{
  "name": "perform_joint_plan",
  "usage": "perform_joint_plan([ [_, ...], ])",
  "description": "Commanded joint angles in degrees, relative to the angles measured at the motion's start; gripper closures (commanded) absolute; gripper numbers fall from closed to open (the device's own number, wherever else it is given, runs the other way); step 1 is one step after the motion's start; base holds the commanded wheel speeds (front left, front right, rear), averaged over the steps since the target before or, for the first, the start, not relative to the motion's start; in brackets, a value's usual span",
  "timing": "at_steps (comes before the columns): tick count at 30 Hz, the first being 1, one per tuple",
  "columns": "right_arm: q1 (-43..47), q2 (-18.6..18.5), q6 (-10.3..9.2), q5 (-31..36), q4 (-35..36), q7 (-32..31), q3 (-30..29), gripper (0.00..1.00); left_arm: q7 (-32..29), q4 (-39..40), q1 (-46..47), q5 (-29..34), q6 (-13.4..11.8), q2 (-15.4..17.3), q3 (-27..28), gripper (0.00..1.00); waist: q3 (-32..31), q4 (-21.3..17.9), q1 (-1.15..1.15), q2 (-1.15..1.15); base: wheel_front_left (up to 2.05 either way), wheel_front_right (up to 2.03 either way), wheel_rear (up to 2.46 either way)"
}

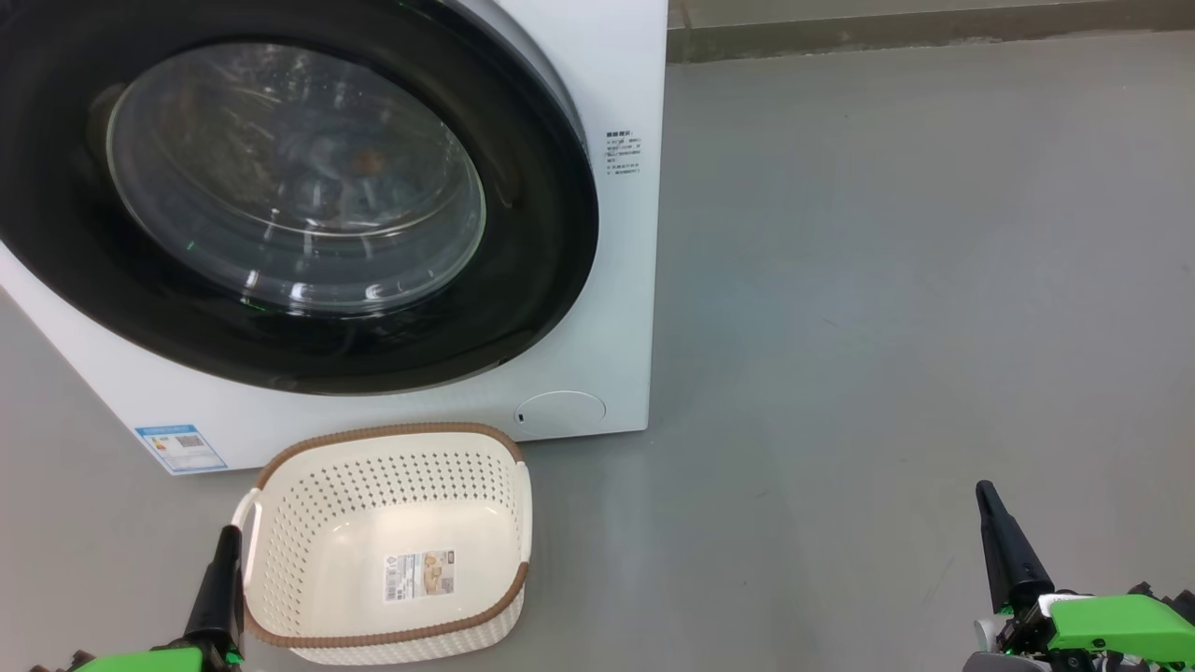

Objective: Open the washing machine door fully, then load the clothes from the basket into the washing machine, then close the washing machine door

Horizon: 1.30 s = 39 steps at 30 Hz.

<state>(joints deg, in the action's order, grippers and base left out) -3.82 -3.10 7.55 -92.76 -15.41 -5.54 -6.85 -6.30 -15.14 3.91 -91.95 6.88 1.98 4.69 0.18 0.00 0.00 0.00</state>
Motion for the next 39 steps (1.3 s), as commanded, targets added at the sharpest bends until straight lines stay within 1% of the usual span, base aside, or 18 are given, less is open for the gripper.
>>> perform_joint_plan([
  [1,-2.3,-0.28,-0.06,0.05,1.42,-0.41,1.0,1.0,-0.24,1.09,2.29,-0.16,0.6,0.9,1.9,1.0,0.0,0.0,0.0,0.0,0.0,0.0,0.0],
  [39,-2.33,-0.06,-0.06,0.31,1.4,-0.66,0.69,1.0,-0.22,1.09,2.29,-0.18,0.6,0.9,1.88,1.0,0.0,0.0,0.0,0.0,0.0,0.0,0.0],
])
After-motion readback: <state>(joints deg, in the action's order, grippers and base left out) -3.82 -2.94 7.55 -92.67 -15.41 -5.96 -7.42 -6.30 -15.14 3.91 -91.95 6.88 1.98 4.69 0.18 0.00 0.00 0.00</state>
